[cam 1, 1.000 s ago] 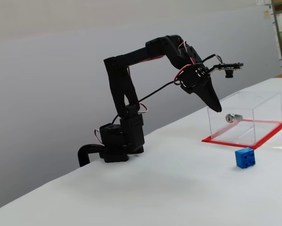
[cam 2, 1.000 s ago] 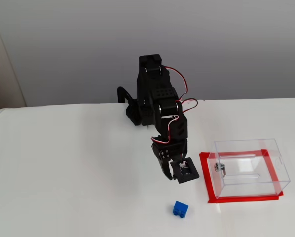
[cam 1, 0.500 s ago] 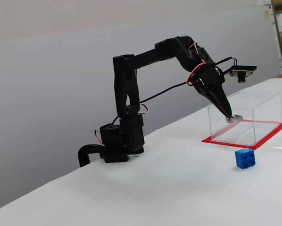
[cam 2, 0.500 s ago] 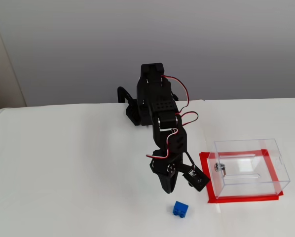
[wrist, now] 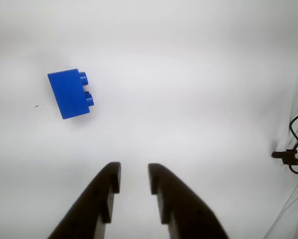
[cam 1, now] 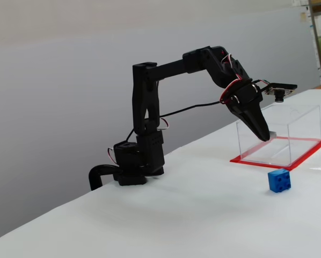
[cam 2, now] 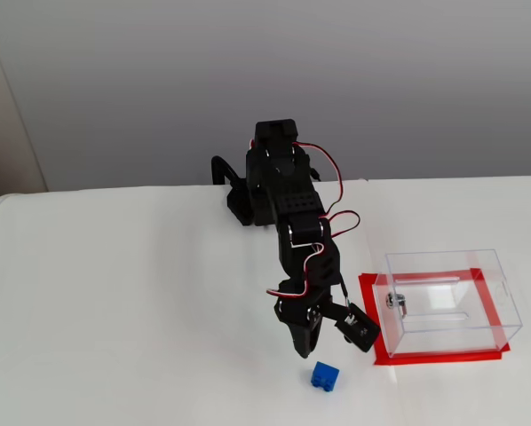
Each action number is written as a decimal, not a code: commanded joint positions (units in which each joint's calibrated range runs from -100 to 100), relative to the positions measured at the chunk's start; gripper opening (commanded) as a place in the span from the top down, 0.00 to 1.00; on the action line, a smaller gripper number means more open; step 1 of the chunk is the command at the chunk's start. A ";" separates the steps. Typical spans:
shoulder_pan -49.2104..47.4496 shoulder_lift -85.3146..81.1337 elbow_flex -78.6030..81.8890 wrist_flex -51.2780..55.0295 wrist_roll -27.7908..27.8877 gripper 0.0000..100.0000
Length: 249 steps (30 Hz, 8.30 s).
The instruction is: Pick the blue lego brick and place it into the transparent box
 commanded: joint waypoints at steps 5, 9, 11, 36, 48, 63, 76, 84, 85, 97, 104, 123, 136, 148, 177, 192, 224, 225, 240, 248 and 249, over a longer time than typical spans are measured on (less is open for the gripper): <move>-1.56 1.39 -5.73 -0.52 2.22 0.75; -2.75 3.01 -6.91 -0.52 2.38 0.75; -3.19 3.94 -6.64 -0.52 1.96 0.75; -7.85 6.14 -1.12 4.87 -1.12 0.75; -5.56 7.16 -1.85 4.61 -0.91 0.75; -6.07 15.22 -8.45 4.70 -1.12 0.75; -7.41 20.65 -12.24 4.61 -1.27 0.75; -8.22 23.29 -14.77 4.70 -1.43 0.75; -8.44 23.71 -15.50 4.70 -1.43 0.75; -9.92 26.59 -16.49 4.61 -1.54 0.75; -9.99 27.02 -16.49 4.61 -1.54 0.77; -11.03 26.17 -16.49 4.52 -1.48 0.98; -11.10 16.50 -18.12 1.74 -1.43 0.98; -11.10 3.94 -18.12 1.91 -1.12 0.98; -34.32 -8.96 -18.03 1.91 -1.59 0.97; -49.55 -7.94 -8.81 -2.79 -10.30 0.97; -50.22 -7.94 -2.03 -3.48 -14.32 0.75; -50.22 -7.94 -2.03 -3.48 -14.32 0.75; -50.22 -8.03 -2.84 -3.48 -14.32 0.75; -50.22 -8.62 -2.93 -3.57 -14.32 0.90; -50.29 -8.70 -2.93 -3.57 -14.32 0.95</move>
